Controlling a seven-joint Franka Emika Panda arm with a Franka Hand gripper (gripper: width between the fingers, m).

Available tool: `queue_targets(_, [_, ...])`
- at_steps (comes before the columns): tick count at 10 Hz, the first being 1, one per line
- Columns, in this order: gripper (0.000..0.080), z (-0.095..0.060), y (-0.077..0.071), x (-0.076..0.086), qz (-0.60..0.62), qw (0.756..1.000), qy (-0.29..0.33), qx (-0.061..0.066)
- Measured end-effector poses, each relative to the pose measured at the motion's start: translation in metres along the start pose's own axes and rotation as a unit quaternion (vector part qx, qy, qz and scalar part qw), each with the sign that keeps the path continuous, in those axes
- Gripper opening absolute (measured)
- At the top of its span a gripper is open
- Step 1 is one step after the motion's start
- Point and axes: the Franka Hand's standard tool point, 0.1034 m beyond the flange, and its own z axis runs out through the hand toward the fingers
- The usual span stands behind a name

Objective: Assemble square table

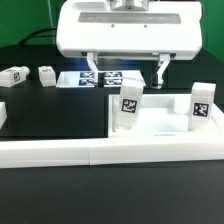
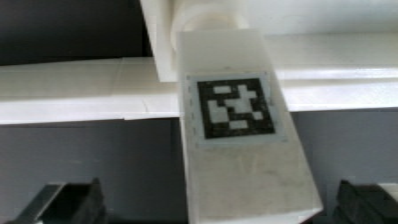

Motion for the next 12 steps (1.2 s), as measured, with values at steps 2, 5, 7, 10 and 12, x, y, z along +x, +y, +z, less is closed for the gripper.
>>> queue_targets(2, [0.0649,0.0,0.0,0.0,0.0,1.0,0.0,0.0])
queue_targets(5, [0.0649,0.001,-0.006,0.001,0.007,0.999,-0.049,0.012])
queue_targets(7, [0.0649,0.002,0.003,0.007,0.026,0.996,-0.077,0.021])
queue_targets(10, [0.0649,0.006,0.001,0.001,0.035,0.972,-0.227,0.05])
queue_targets(12, [0.0649,0.003,0.001,0.003,0.04,0.95,-0.303,0.063])
